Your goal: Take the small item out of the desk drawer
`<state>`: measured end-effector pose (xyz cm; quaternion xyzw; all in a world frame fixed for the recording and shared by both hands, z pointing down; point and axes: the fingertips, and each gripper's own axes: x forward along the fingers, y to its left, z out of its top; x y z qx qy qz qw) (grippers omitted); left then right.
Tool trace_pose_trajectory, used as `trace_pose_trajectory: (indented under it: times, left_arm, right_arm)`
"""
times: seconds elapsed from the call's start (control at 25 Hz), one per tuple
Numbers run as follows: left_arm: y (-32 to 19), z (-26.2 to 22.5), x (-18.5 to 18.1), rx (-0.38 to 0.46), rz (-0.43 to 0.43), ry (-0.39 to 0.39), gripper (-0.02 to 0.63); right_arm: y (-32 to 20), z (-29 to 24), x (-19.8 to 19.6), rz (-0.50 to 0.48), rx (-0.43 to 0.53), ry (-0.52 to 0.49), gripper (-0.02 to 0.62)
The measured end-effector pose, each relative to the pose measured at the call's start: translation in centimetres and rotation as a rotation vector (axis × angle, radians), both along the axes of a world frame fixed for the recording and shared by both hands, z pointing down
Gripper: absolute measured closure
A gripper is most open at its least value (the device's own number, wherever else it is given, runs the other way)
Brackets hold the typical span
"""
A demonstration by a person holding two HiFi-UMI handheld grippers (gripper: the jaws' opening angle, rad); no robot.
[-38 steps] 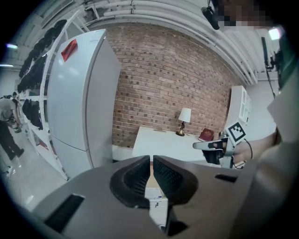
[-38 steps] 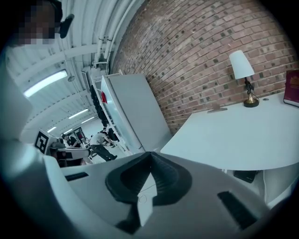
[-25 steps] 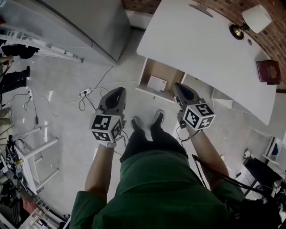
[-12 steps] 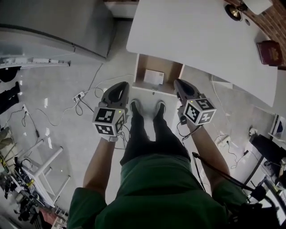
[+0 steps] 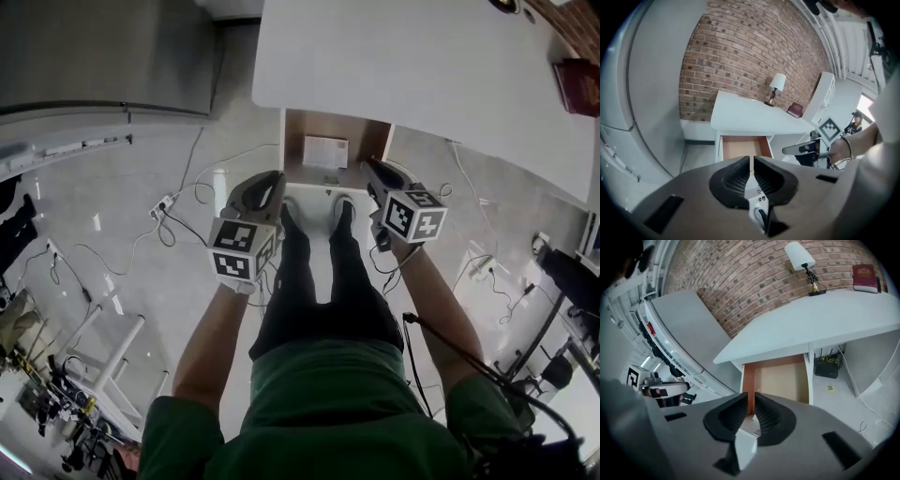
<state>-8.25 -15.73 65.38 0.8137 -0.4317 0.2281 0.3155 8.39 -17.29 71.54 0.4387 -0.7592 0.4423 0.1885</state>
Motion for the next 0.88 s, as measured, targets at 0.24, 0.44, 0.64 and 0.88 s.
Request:
trace_pose_trajectory:
  times: [0.24, 0.44, 0.64, 0.88]
  left_arm:
    - [-0.3, 3.1, 0.7, -0.049, 0.071, -0.007, 0.591]
    - [-1.0, 4.2, 0.3, -0.057, 0.073, -0.005, 0.591]
    - [-0.5, 5.4, -0.1, -0.079, 0.051, 0.015, 0.591]
    - [0.8, 6.9, -1.3, -0.114, 0.020, 0.030, 0.591]
  right_arm:
    - [0.5, 5.8, -1.0, -0.060, -0.107, 0.039, 0.509]
    - [0.8, 10.4, -1.7, -0.107, -0.201, 0.071, 0.478]
    - [1.0, 14.7, -1.5, -0.117, -0.325, 0.071, 0.420]
    - [0.5, 18.1, -1.3, -0.156, -0.423, 0.114, 0.392]
